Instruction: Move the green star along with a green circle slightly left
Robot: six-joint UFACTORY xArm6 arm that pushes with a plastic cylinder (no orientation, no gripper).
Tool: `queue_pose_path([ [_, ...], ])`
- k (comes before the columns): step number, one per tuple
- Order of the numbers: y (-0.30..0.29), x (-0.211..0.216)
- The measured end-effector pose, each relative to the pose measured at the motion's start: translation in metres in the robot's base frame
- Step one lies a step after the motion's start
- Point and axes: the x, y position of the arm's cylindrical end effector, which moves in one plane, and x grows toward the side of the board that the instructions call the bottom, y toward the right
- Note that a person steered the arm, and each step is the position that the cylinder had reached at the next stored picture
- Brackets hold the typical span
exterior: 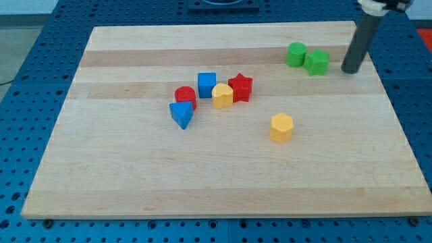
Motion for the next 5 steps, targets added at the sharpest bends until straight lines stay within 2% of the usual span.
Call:
queue_pose_path([
  [2, -0.046, -0.007],
  [5, -0.105, -0.058],
])
